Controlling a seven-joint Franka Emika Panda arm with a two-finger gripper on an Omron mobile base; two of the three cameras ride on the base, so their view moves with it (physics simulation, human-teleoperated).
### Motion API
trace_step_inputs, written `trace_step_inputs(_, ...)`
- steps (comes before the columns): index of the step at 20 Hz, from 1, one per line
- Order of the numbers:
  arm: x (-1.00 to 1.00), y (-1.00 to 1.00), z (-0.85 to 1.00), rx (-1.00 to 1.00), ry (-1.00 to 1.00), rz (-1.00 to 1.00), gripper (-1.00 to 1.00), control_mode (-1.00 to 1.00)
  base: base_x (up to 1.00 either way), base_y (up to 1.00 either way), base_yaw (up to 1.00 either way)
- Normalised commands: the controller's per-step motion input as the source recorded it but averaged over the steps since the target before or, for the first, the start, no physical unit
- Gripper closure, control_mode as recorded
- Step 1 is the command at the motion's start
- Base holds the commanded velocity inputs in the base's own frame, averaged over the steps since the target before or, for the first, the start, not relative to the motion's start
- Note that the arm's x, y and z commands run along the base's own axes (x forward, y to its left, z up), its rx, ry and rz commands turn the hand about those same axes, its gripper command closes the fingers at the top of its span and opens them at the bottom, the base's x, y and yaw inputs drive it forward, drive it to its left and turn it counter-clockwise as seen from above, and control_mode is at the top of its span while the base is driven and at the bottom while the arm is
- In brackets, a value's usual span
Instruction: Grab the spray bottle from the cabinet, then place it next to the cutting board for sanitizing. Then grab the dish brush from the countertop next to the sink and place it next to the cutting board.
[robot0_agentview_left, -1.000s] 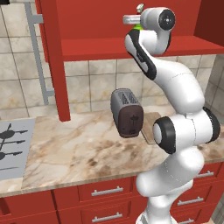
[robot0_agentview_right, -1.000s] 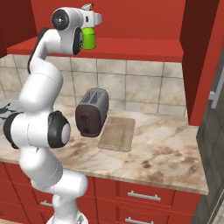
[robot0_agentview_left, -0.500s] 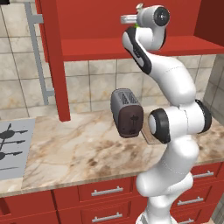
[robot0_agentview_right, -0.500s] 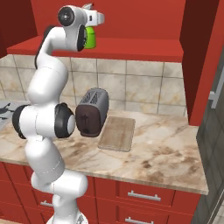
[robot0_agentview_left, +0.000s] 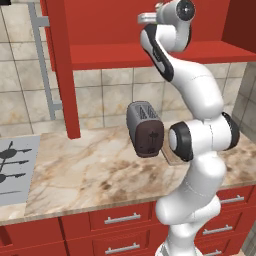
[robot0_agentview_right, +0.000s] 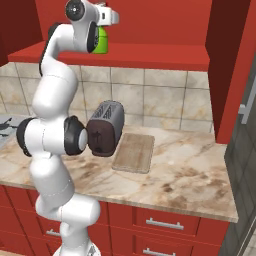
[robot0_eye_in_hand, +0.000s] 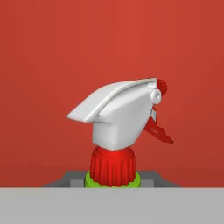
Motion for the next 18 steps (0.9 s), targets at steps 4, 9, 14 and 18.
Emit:
trace_step_inputs(4, -0.79, 0.00, 0.00, 0.10, 0.00, 0.00, 1.00, -1.00, 0.00, 0.00, 0.00)
trace_step_inputs(9, -1.00, 0.00, 0.00, 0.10, -0.03, 0.00, 1.00, -1.00, 0.00, 0.00, 0.00)
trace_step_inputs(14, -1.00, 0.00, -0.15, 0.10, -0.07, 0.00, 1.00, -1.00, 0.00, 0.00, 0.00)
trace_step_inputs(18, -1.00, -0.01, -0.44, 0.01, 0.00, 0.00, 1.00, -1.00, 0.00, 0.00, 0.00)
